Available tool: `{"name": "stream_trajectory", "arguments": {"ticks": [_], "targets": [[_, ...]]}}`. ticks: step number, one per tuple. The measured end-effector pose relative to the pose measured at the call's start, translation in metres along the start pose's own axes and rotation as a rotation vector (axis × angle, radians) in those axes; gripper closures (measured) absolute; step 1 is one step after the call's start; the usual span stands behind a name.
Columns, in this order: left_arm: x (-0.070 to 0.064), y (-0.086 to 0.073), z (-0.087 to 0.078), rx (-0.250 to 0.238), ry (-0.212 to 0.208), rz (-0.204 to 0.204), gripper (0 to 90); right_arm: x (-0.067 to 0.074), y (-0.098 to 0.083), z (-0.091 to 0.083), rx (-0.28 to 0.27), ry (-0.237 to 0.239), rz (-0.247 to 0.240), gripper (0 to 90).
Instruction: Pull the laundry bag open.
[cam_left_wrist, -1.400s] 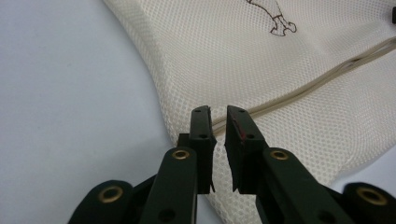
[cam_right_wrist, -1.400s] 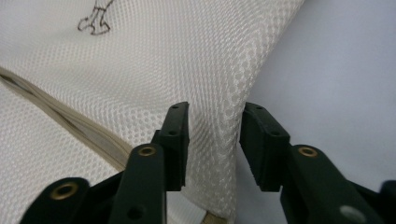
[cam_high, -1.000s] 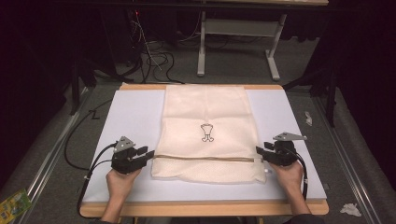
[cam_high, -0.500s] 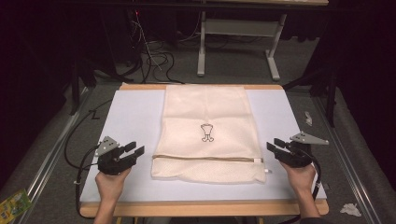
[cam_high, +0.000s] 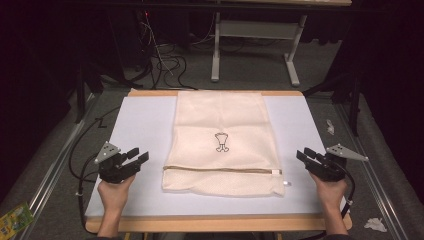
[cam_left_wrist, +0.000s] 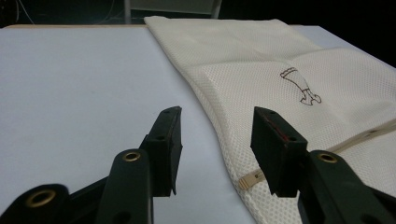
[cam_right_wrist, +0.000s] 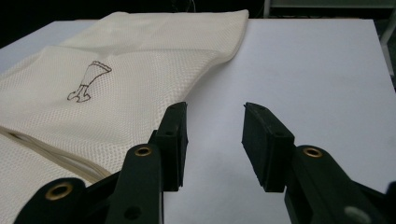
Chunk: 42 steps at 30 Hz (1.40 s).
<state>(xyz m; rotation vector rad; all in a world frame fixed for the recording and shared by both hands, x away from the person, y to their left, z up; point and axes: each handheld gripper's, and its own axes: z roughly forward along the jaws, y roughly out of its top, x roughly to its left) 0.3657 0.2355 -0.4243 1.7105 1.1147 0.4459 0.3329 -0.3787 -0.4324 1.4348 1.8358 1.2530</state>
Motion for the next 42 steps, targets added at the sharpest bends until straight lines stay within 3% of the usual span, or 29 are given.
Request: {"name": "stream_trajectory", "arguments": {"ticks": [7, 14, 19, 25, 37, 42], "targets": [[0.008, -0.002, 0.003, -0.001, 0.033, -0.020, 51.7, -0.013, -0.005, 0.001, 0.000, -0.055, 0.065, 61.0], [0.017, -0.003, 0.006, 0.005, 0.059, -0.038, 51.2, -0.019, -0.005, 0.004, 0.007, -0.069, 0.083, 60.7], [0.022, -0.004, 0.015, 0.024, 0.075, -0.034, 51.1, -0.021, -0.004, 0.012, 0.049, -0.082, 0.074, 60.2], [0.028, -0.004, 0.028, 0.052, 0.078, -0.045, 52.7, -0.021, -0.005, 0.016, 0.024, -0.098, 0.074, 60.4], [0.027, -0.010, 0.044, 0.076, 0.111, -0.011, 51.1, -0.023, -0.009, 0.031, 0.087, -0.122, 0.059, 60.3], [0.028, -0.013, 0.051, 0.100, 0.111, -0.012, 52.7, -0.023, -0.009, 0.033, 0.103, -0.160, 0.033, 60.5]]}}
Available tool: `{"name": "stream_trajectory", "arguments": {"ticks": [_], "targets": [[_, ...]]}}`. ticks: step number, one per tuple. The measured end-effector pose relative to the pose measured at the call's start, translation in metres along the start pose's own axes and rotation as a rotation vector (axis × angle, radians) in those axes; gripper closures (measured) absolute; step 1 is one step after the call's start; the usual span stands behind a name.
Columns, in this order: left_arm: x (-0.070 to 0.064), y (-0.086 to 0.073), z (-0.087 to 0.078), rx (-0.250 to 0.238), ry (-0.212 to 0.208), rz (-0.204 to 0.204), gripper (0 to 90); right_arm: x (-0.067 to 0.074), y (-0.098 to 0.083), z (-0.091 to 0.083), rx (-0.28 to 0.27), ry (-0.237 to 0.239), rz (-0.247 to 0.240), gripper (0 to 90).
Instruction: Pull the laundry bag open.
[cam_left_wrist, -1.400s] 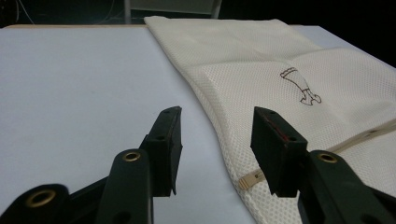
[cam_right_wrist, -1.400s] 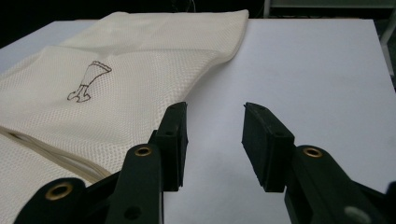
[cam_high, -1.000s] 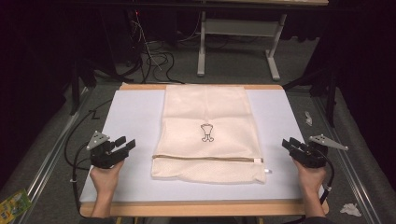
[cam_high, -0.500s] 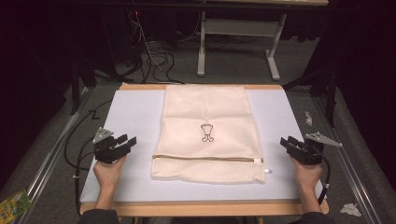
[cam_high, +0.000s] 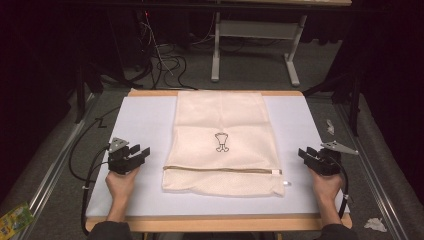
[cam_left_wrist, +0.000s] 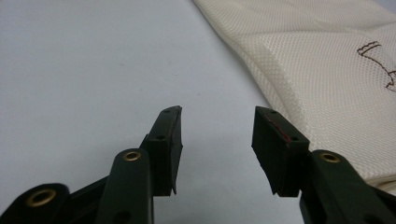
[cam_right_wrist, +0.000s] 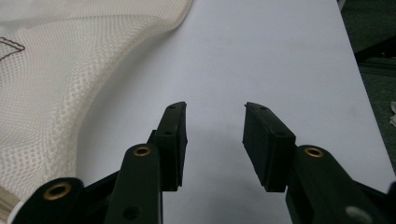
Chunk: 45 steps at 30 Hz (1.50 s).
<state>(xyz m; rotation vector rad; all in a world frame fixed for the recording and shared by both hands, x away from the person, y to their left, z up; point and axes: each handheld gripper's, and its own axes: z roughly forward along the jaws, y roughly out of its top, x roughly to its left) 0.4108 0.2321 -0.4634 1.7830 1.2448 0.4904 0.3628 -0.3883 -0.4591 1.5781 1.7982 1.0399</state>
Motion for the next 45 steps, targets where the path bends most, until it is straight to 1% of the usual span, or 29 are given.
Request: {"name": "stream_trajectory", "arguments": {"ticks": [3, 4, 7, 10, 11, 12, 13, 15, 17, 24, 26, 29, 31, 33, 37, 39, 41, 42, 43, 45], "targets": [[0.001, 0.000, 0.003, 0.001, 0.006, -0.003, 52.7, 0.002, 0.001, 0.001, 0.005, -0.009, -0.002, 60.5], [0.002, 0.000, 0.003, 0.008, 0.009, -0.005, 52.7, 0.001, 0.001, 0.002, 0.008, -0.011, -0.005, 60.5], [0.004, 0.000, 0.006, 0.013, 0.021, -0.013, 52.5, 0.000, 0.000, 0.006, 0.019, -0.015, 0.010, 60.4], [0.005, 0.001, 0.008, 0.012, 0.033, -0.023, 52.3, -0.002, 0.000, 0.009, 0.024, -0.019, 0.009, 60.2], [0.005, 0.000, 0.008, 0.011, 0.035, -0.023, 52.3, -0.003, 0.000, 0.010, 0.028, -0.017, 0.021, 60.1], [0.005, 0.000, 0.009, 0.012, 0.041, -0.023, 52.2, -0.004, 0.000, 0.011, 0.026, -0.014, 0.014, 60.0], [0.005, 0.000, 0.010, 0.013, 0.043, -0.022, 52.0, -0.004, 0.000, 0.011, 0.029, -0.014, 0.020, 60.0], [0.005, 0.000, 0.011, 0.014, 0.045, -0.020, 51.8, -0.004, 0.001, 0.012, 0.029, -0.013, 0.015, 59.9], [0.004, -0.002, 0.014, 0.023, 0.057, -0.011, 51.8, -0.004, 0.001, 0.013, 0.029, -0.013, 0.016, 59.8], [0.004, -0.004, 0.020, 0.038, 0.068, -0.001, 51.8, -0.004, 0.001, 0.016, 0.031, -0.016, 0.015, 59.5], [0.004, -0.005, 0.020, 0.040, 0.066, -0.001, 51.7, -0.004, 0.001, 0.017, 0.032, -0.016, 0.019, 59.4], [0.002, -0.007, 0.023, 0.045, 0.068, 0.010, 51.7, -0.003, 0.000, 0.019, 0.033, -0.011, 0.018, 59.0], [0.001, -0.008, 0.025, 0.051, 0.064, 0.007, 51.7, -0.003, 0.000, 0.020, 0.032, -0.006, 0.013, 58.9], [0.001, -0.008, 0.025, 0.043, 0.056, 0.000, 51.5, -0.003, -0.002, 0.021, 0.032, -0.002, 0.023, 58.9], [0.000, -0.008, 0.025, 0.045, 0.058, 0.001, 51.0, -0.003, -0.003, 0.023, 0.038, 0.000, 0.023, 58.4], [-0.001, -0.009, 0.025, 0.044, 0.064, 0.009, 50.4, -0.003, -0.004, 0.023, 0.039, 0.005, 0.020, 57.1], [-0.003, -0.009, 0.025, 0.039, 0.071, 0.027, 49.5, -0.002, -0.004, 0.024, 0.044, 0.000, 0.017, 55.7], [-0.003, -0.009, 0.025, 0.039, 0.071, 0.027, 49.1, -0.002, -0.004, 0.024, 0.044, 0.000, 0.017, 55.7], [-0.004, -0.010, 0.025, 0.031, 0.075, 0.038, 48.5, -0.001, -0.004, 0.024, 0.047, -0.008, 0.009, 55.0], [-0.005, -0.010, 0.025, 0.028, 0.079, 0.044, 47.1, 0.002, -0.005, 0.022, 0.025, -0.032, -0.015, 55.0]]}}
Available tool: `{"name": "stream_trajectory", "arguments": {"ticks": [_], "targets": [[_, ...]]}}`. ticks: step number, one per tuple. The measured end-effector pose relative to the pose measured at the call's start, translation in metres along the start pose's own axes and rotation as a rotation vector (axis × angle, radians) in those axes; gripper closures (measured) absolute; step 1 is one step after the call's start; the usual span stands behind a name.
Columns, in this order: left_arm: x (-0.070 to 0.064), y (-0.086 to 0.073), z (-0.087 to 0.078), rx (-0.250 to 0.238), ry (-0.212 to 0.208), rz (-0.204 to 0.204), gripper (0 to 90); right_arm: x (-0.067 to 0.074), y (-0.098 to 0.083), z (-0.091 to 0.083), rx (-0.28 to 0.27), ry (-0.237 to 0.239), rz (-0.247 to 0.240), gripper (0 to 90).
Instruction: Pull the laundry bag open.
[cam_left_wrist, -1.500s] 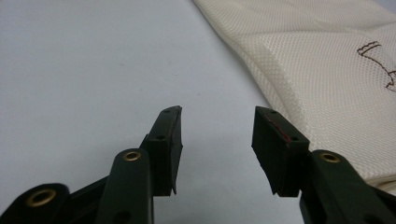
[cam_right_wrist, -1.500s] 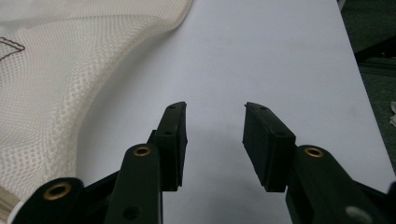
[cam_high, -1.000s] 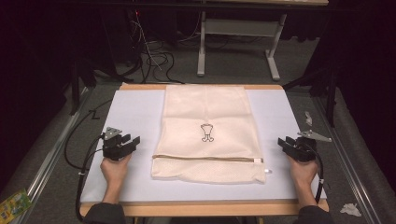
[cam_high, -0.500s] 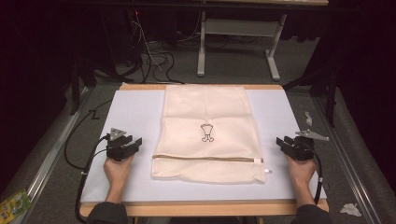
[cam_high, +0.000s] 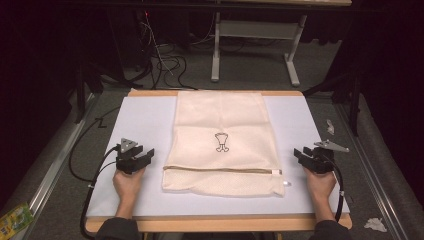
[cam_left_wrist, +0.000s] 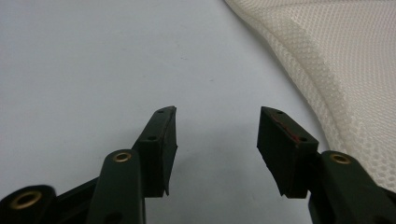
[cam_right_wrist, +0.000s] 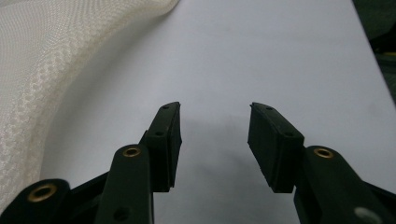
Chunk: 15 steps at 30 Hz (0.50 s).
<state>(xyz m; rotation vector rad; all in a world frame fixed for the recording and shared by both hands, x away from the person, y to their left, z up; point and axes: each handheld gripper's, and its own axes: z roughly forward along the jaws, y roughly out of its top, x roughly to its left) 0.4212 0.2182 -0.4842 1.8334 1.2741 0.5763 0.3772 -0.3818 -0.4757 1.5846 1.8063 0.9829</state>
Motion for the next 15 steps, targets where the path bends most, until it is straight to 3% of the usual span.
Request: {"name": "stream_trajectory", "arguments": {"ticks": [5, 15], "targets": [[-0.0004, -0.0003, -0.0002, -0.001, 0.001, 0.005, 45.6, 0.0045, -0.0009, -0.0009, -0.012, -0.029, -0.035, 53.5], [-0.0012, -0.0005, -0.0003, -0.003, 0.001, 0.009, 44.5, 0.0038, -0.0018, -0.0025, -0.026, -0.028, -0.021, 50.5]]}}
